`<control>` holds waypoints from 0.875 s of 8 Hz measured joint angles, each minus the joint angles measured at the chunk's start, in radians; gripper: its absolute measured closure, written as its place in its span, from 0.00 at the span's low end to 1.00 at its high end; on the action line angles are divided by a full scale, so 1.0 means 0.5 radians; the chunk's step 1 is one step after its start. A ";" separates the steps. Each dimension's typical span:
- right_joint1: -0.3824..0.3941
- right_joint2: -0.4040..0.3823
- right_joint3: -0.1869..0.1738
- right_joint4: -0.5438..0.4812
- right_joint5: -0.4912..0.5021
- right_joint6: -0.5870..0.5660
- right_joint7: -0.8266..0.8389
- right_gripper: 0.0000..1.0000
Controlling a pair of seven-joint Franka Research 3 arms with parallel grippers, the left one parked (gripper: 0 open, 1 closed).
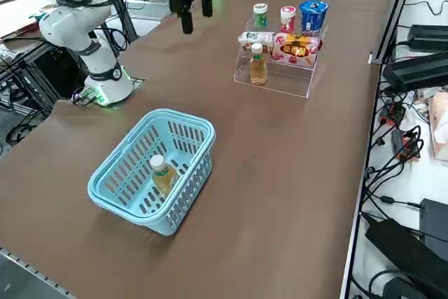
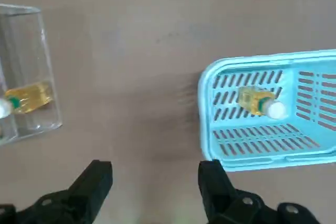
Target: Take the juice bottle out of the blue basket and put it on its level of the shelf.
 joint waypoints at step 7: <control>-0.638 0.136 -0.013 -0.376 -0.017 0.623 -0.207 0.00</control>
